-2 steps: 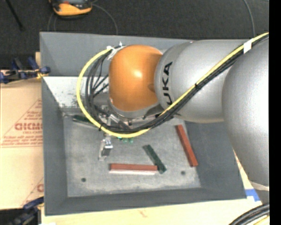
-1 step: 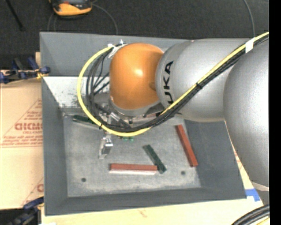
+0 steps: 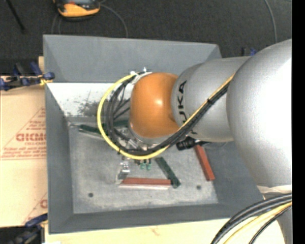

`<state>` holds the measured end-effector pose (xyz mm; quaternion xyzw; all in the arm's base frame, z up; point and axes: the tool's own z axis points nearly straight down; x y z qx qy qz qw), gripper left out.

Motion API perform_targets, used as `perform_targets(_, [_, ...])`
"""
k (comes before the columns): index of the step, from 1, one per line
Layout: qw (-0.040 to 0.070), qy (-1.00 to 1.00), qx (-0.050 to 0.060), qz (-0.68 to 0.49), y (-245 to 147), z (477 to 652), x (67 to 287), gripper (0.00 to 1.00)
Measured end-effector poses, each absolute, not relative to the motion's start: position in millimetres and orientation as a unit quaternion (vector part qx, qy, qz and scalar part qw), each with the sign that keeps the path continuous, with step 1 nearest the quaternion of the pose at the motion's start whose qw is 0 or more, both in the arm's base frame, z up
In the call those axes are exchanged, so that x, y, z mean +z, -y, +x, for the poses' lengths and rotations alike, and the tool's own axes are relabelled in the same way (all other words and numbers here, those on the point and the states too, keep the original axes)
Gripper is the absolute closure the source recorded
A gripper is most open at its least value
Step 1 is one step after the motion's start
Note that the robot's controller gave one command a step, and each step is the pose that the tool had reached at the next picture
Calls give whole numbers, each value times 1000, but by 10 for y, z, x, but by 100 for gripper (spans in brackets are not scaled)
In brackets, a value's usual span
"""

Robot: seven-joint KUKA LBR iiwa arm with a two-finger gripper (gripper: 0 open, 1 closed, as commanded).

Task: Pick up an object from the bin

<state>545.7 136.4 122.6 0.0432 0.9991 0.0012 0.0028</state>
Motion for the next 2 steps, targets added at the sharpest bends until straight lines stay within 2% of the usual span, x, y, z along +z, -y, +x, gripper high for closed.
perform_targets(1, [0, -999, 0, -40, -966, 5306, 1289, 0])
perform_targets(2, [1, -999, 0, 48, -747, 4955, 1262, 0])
